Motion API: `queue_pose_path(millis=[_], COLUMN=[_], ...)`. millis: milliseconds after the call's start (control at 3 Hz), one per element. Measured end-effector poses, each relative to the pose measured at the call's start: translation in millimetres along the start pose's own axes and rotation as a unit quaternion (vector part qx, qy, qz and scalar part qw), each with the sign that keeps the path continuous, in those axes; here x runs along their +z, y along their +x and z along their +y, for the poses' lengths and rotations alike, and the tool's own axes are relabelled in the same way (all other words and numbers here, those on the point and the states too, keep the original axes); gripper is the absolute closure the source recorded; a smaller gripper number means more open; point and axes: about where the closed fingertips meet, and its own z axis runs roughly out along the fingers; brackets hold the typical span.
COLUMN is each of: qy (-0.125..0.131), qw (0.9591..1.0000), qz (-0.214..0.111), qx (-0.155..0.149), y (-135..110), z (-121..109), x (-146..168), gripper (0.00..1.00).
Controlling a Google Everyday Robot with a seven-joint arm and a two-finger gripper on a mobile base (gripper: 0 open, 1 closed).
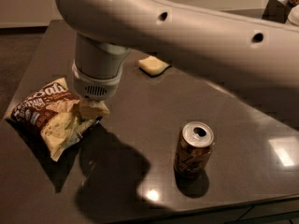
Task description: Move brown chip bag near sponge
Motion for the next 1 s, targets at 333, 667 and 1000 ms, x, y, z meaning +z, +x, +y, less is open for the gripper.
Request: queue_pose_path(millis=[333,667,1000], qy=[0.030,0.047,0.065], qw=[0.9995,0.9987,0.9971], qz=[0.006,0.015,0.026], qx=[0.011,0.015,0.033], y=[33,57,93], z=[-39,-65,-93], x=[-29,-43,-52], gripper=[1.00,1.00,1.00])
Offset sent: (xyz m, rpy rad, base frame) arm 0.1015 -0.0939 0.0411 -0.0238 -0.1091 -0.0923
